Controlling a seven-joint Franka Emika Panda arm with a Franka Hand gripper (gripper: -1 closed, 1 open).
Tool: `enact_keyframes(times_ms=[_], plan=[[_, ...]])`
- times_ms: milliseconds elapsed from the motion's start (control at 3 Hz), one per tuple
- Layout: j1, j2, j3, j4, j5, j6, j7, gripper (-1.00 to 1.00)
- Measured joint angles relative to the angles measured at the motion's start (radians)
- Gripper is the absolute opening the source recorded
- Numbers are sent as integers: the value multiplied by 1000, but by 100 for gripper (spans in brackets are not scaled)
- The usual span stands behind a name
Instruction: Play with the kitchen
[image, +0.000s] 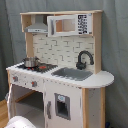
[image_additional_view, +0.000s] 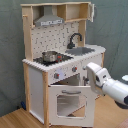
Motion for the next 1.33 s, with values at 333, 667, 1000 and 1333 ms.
enact_keyframes(times_ms=[333,667,1000,1333], plan=[[32,3,-39,-20,-2,-15,-128,100],[58,7,-71,-46,-1,-20,-251,100],[78,14,-93,-83,-1,-21,-361,100],[93,24,-110,-128,0,-20,-457,100]])
